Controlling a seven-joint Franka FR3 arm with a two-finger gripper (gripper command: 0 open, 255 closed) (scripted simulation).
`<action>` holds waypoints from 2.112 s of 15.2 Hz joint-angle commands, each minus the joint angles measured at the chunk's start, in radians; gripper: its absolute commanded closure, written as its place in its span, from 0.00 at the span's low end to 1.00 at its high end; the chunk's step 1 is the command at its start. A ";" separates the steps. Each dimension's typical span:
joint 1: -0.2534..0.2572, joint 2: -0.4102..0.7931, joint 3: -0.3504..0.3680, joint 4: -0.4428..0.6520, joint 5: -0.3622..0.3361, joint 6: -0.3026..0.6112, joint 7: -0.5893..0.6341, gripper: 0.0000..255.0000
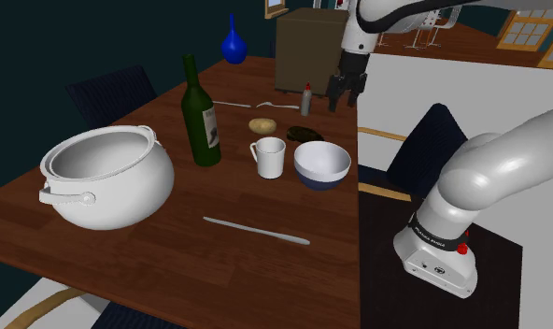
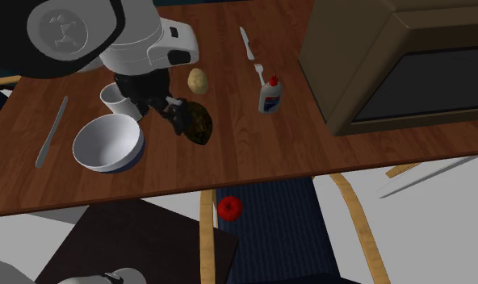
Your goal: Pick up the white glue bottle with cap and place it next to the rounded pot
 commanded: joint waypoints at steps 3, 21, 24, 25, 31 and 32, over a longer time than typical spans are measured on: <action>-0.026 0.104 -0.001 0.023 0.022 0.164 0.073 0.00; -0.130 0.548 -0.074 0.267 0.128 0.696 0.307 0.00; -0.127 0.584 -0.072 0.271 0.143 0.727 0.297 0.00; -0.126 0.596 -0.071 0.272 0.148 0.737 0.294 0.00; -0.124 0.640 -0.068 0.280 0.167 0.773 0.280 0.00; -0.124 0.640 -0.068 0.280 0.167 0.773 0.280 0.00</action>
